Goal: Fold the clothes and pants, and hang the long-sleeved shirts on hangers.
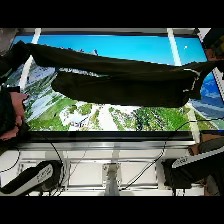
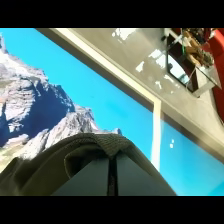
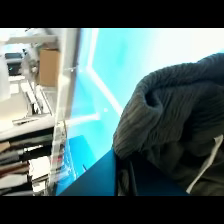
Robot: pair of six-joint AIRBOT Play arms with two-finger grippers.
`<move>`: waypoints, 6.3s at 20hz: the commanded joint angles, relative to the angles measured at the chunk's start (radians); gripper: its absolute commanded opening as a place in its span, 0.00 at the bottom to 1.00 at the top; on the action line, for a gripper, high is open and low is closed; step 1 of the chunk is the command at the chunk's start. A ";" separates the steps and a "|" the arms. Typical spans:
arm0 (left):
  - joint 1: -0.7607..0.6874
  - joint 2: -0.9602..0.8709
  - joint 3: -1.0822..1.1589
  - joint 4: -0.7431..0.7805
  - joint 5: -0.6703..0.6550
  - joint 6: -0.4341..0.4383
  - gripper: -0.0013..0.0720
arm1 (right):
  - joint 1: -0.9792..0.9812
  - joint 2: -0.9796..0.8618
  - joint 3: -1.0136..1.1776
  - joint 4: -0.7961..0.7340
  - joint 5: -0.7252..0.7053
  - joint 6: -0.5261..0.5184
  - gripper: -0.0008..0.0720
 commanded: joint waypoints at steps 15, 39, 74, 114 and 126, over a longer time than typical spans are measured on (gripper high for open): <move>-0.002 -0.190 -0.002 0.129 0.334 -0.006 0.02 | -0.079 -0.004 0.062 -0.714 0.420 0.142 0.06; -0.050 -0.494 0.401 0.201 0.563 -0.006 0.02 | 0.018 -0.010 0.062 -0.526 0.250 0.100 0.06; 0.016 -0.471 0.397 0.495 1.020 0.092 0.51 | -0.185 -0.009 0.063 -0.629 0.545 -0.023 0.46; -0.530 -0.381 0.400 0.019 0.742 0.076 0.04 | -0.383 -0.282 0.069 -0.322 0.416 -0.232 0.86; -0.533 -0.381 0.400 0.019 0.742 0.060 0.04 | -0.378 -0.385 0.068 -0.248 0.496 -0.216 0.86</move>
